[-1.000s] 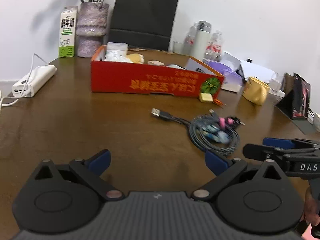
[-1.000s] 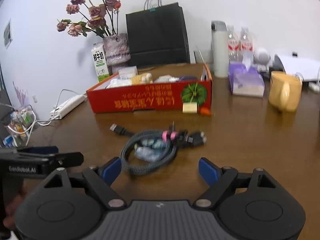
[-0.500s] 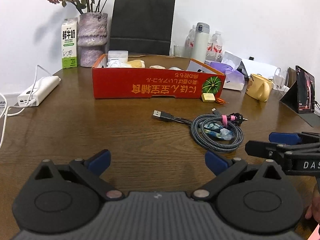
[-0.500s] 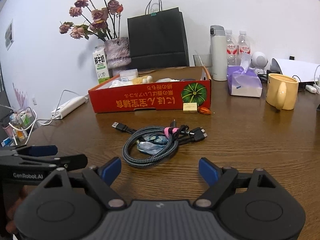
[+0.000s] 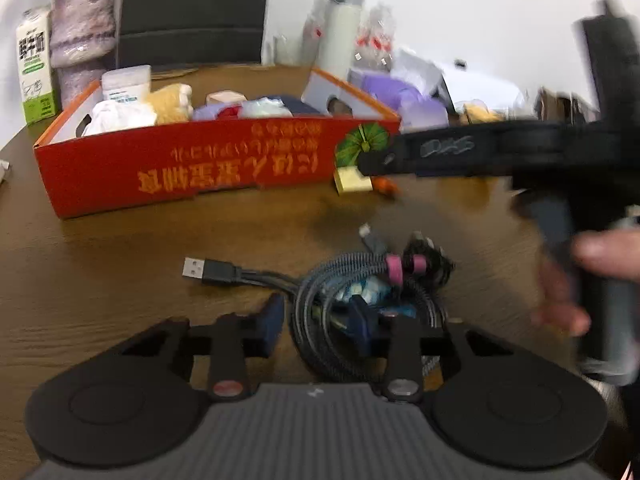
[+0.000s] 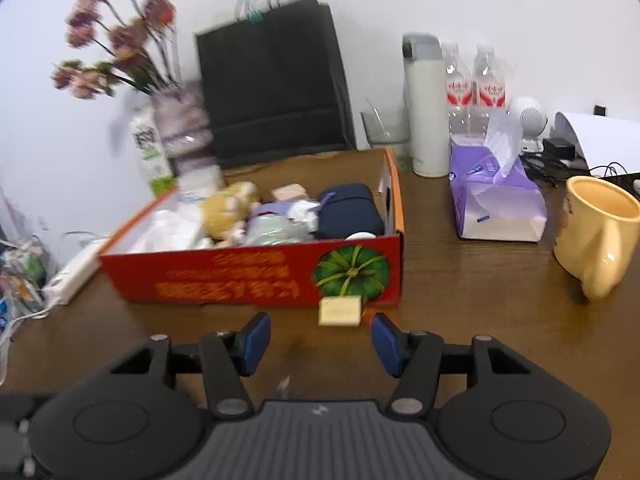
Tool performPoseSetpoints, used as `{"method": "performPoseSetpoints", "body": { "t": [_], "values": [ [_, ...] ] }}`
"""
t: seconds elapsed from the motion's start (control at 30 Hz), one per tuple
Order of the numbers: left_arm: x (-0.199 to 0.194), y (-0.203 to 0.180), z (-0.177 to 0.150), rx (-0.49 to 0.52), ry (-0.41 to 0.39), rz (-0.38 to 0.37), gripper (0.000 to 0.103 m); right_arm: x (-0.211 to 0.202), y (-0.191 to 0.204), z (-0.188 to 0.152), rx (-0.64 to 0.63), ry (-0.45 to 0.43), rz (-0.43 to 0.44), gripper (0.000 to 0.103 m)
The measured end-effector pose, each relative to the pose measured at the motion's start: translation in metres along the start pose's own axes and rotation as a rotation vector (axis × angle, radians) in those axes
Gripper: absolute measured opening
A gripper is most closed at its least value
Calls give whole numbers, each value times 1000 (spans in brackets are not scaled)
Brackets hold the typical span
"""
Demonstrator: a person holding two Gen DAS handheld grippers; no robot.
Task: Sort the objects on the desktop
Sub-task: 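Grasp the coiled black cable with the left tool while the right tool grasps the small beige block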
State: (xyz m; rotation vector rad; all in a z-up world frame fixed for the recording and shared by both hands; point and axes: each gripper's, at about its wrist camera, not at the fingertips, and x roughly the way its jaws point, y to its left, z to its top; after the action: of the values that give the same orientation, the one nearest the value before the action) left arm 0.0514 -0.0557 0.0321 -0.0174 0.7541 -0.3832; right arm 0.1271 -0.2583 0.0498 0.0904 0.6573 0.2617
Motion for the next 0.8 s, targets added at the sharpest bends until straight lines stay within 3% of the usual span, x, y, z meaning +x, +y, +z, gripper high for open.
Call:
{"method": "performPoseSetpoints", "body": {
  "t": [0.07,0.1,0.13,0.2,0.23,0.27,0.3,0.33,0.37,0.4,0.53,0.6,0.67,0.8],
  "values": [
    [4,1,2,-1,7,-11,34,24,2,7,-17,42,-32,55],
    [6,1,2,6,5,-17,26,34,4,8,-27,58,-35,51],
    [5,2,2,10,1,-14,25,42,6,7,-46,66,-38,46],
    [0,2,0,-3,-8,-24,23,47,13,3,-93,61,-69,28],
    [-6,3,-2,-16,-25,-39,22,46,15,2,-104,53,-75,29],
    [-13,3,-1,-28,-45,-47,22,41,15,0,-96,44,-66,21],
    [-23,3,-3,-33,-70,-55,21,34,14,0,-86,35,-54,2],
    [-34,3,-4,-35,-102,-65,20,24,13,0,-76,18,-41,1],
    [-45,4,-7,-43,-137,-73,18,7,11,-1,-66,-20,-34,3],
    [-56,5,-9,-49,-162,-74,7,-6,10,-3,-67,-50,-35,3],
    [-83,16,-19,-84,-151,-85,6,-41,4,-15,-56,-54,-10,5],
    [-91,24,-28,-98,-134,-85,6,-45,6,-23,-87,-39,31,18],
    [-94,32,-38,-106,-114,-53,6,-41,11,-29,-127,-9,10,33],
    [-90,38,-53,-61,-55,0,11,-13,13,-26,-128,29,4,40]
  ]
}}
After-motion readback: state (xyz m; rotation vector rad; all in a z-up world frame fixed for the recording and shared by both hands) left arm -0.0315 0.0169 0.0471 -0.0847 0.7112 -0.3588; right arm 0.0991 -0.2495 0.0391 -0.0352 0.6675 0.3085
